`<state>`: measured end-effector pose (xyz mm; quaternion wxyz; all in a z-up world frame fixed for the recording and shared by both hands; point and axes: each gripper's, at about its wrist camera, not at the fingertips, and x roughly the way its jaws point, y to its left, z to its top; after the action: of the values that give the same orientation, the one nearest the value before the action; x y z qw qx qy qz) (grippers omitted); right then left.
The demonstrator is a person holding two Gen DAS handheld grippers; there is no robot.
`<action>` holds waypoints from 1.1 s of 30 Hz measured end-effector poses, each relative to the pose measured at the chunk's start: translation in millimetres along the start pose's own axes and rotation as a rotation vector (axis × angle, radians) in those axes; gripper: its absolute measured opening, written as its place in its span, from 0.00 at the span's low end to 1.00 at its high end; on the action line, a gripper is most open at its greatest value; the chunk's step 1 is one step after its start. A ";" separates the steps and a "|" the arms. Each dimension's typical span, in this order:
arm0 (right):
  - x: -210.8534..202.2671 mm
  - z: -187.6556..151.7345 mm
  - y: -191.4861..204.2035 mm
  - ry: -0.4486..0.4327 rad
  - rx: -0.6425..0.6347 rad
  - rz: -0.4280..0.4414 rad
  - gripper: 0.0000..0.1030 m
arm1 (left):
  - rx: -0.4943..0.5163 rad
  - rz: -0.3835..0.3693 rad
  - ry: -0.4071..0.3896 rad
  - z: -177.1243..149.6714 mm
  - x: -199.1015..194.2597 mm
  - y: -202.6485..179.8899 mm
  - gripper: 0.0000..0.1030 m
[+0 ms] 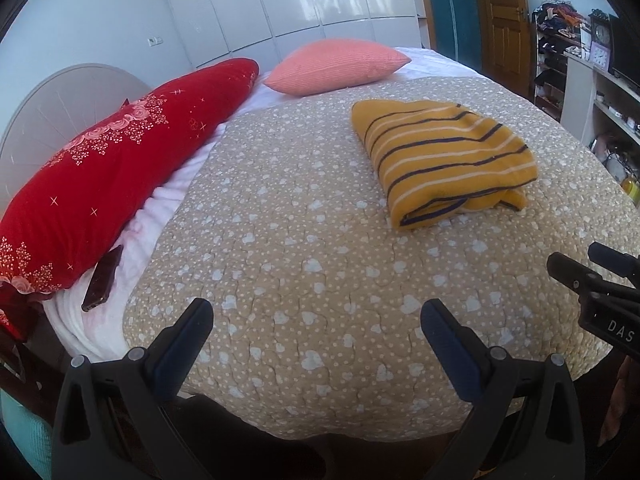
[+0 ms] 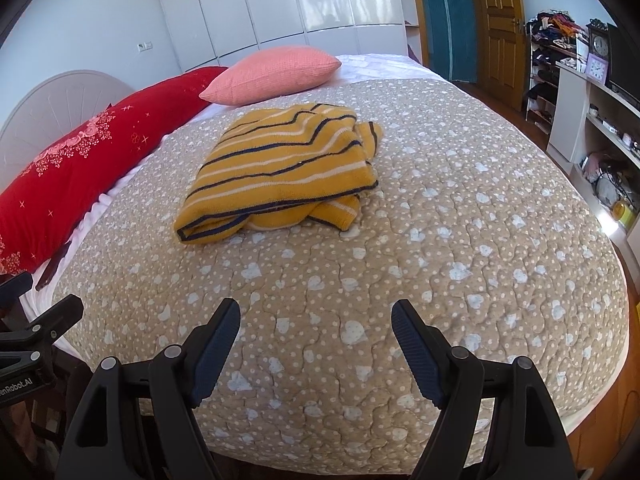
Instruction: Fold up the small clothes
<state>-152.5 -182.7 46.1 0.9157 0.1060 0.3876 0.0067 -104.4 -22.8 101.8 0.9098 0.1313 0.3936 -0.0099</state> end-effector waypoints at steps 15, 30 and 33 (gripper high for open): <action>5.4 -1.1 -3.5 0.018 0.002 -0.003 0.80 | 0.020 0.011 0.015 -2.7 3.9 -3.7 1.00; 9.7 -5.3 -2.3 0.036 0.009 -0.012 0.81 | 0.019 0.006 0.032 -6.3 7.6 -3.6 1.00; 11.5 -6.0 -3.2 0.041 0.015 -0.013 0.81 | 0.016 0.006 0.038 -7.0 9.0 -3.1 1.00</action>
<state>-148.9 -183.6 33.3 0.9067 0.1100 0.4071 -0.0001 -103.6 -23.3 90.0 0.9012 0.1399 0.4102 -0.0078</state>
